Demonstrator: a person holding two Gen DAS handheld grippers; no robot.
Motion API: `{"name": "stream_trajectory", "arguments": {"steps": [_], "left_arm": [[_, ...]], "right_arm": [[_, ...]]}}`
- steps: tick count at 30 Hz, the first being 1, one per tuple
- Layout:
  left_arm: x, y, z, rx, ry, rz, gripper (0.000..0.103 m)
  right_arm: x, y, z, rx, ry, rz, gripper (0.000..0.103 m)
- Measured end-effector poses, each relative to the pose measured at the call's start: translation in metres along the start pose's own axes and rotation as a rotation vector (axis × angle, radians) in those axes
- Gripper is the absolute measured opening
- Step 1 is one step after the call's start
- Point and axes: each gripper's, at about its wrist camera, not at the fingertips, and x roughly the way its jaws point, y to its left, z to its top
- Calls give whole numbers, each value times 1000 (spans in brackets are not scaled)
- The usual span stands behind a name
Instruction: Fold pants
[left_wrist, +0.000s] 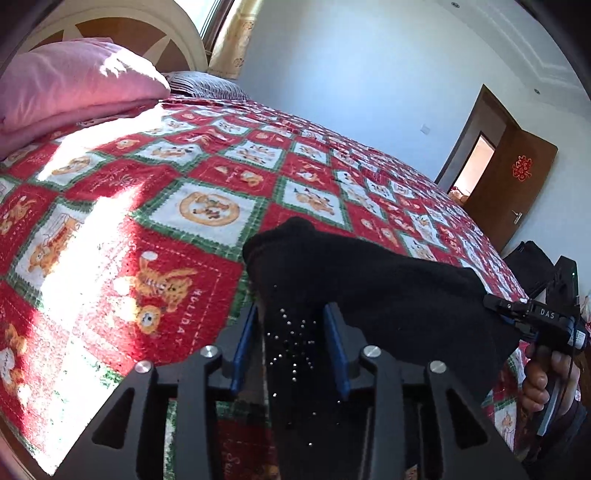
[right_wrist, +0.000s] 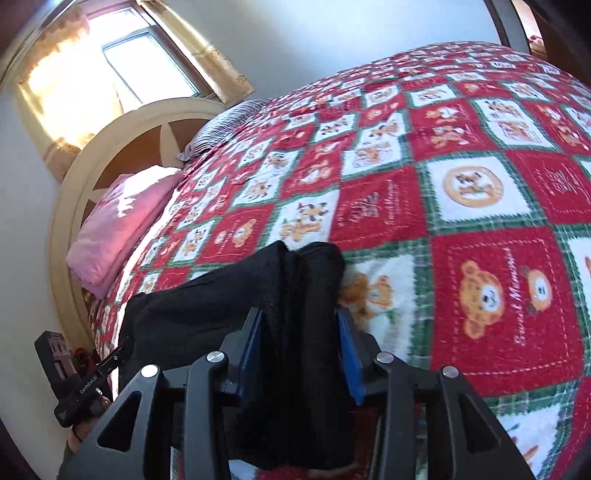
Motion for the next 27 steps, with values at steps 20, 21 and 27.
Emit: {"name": "stream_trajectory", "arguments": {"steps": [20,21,27], "left_arm": [[-27,-16,-4,69,-21,124,75],[-30,-18,-4,73,-27,127,76],[-50,-32,1,88,-64,102,81]], "right_arm": [[-25,-3,-6,39,-41,-144,59],[-31,-4,-7,47,-54,-161,59],[-68,-8,-20,59,-70,-167,61]]}}
